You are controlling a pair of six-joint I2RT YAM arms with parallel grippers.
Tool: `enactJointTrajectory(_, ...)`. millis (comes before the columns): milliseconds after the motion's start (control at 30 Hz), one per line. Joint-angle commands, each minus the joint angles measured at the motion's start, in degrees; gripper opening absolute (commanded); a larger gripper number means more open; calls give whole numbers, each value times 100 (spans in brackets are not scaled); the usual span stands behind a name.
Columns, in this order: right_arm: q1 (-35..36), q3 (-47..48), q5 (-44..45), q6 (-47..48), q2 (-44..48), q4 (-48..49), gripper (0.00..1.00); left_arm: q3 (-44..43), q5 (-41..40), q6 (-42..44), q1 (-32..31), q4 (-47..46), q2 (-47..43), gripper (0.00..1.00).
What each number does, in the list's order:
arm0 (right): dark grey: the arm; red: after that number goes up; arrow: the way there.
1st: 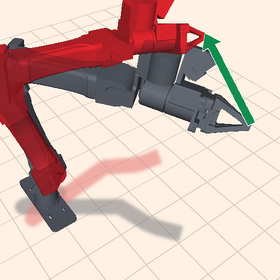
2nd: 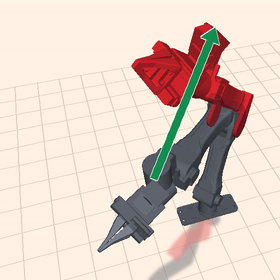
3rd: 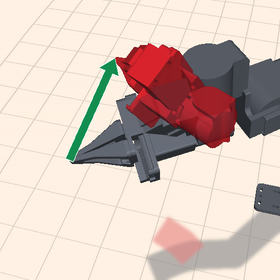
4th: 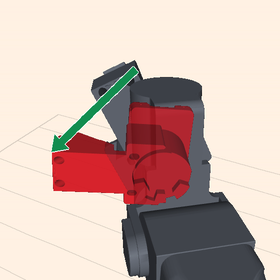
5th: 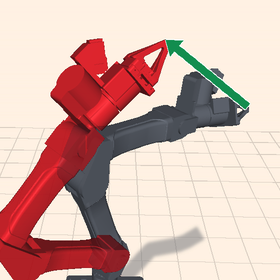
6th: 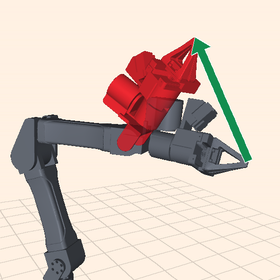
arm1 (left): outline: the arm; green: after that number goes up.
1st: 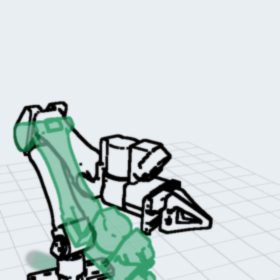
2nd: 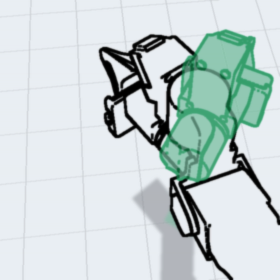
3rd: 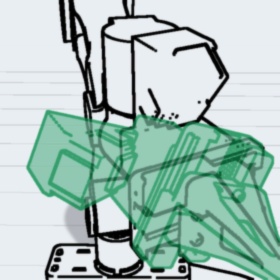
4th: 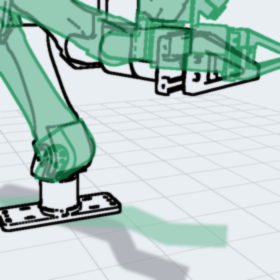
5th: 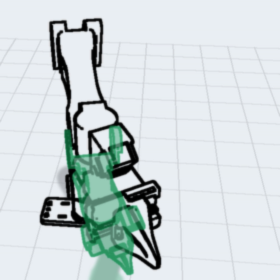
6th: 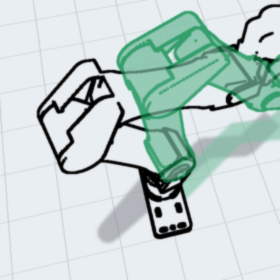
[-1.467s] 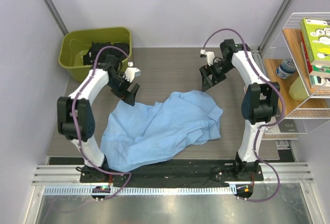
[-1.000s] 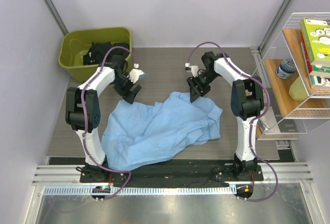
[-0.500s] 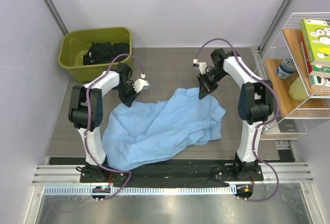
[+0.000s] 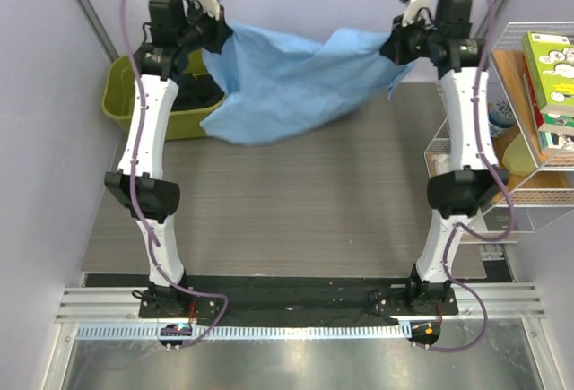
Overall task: Fold and stack the long sleeve shirts
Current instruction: Flatten the shirt out
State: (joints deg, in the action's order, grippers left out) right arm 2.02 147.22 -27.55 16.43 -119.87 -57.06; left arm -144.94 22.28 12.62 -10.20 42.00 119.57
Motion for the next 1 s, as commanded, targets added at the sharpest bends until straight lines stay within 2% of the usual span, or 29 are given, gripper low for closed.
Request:
enactJointTrajectory(0,-395,-2192,-101,-703,2373,2451,1,1288,320,-1658,219,-2162,-1421,0)
enactJointTrajectory(33,-396,-3163,-127,-537,2781,2610,1,2303,408,-1379,246,-2326,-1784,0)
enactJointTrajectory(67,-396,-3660,-215,-100,3116,2708,1,2730,556,-1133,255,-2371,-2336,0)
enactJointTrajectory(100,-396,-4135,-320,87,3720,2700,1,3222,714,-939,264,-2232,-2637,0)
enactJointTrajectory(133,-387,-5027,-495,376,3978,2622,1,3644,864,-702,290,-2083,-2884,0)
enactJointTrajectory(167,-378,-5480,-549,910,4207,2377,3,4545,970,-30,290,-1847,-3139,0)
enactJointTrajectory(200,-361,-5911,-576,1211,4609,2244,7,4989,1084,238,299,-1488,-3663,0)
enactJointTrajectory(233,-343,-6689,-654,1510,4761,2069,14,5411,1111,580,299,-1266,-3878,0)
enactJointTrajectory(267,-325,-7045,-681,2252,4919,1597,25,6294,1172,1227,299,-1047,-4141,0)
enactJointTrajectory(300,-290,-7362,-655,2564,5034,1366,36,6677,1260,1599,299,-853,-4352,0)
enactJointTrajectory(333,-220,-7887,-603,2846,5209,1112,57,7099,1278,1899,299,-355,-4746,1)
enactJointTrajectory(367,-202,-8101,-402,3171,5272,639,67,7425,1279,2528,299,-115,-4924,10)
enactJointTrajectory(400,-202,-8286,-270,3461,5342,469,76,8046,1235,2857,290,218,-5065,33)
enactJointTrajectory(433,-202,-8523,-120,3603,5439,172,86,8296,1174,3130,290,761,-5319,45)
enactJointTrajectory(500,-202,-8622,100,3824,5501,-68,88,8866,955,3517,299,1090,-5548,55)
enactJointTrajectory(567,-202,-8544,145,3763,5458,-173,91,9062,717,3519,299,1240,-5751,57)
enactJointTrajectory(667,-202,-8298,-5,3176,4995,35,93,9063,698,3169,290,778,-5665,61)
enactJointTrajectory(700,-202,-8210,-31,2974,4800,106,93,9002,707,2941,281,583,-5568,66)
enactJointTrajectory(767,-202,-7894,-40,2378,4282,177,92,8660,507,2370,133,293,-5000,72)
enactJointTrajectory(833,-202,-7474,-119,2007,3438,134,84,8317,199,1957,-130,11,-4436,71)
enactJointTrajectory(967,-202,-6883,-259,1120,2251,116,72,7326,-399,1305,-325,-323,-3004,63)
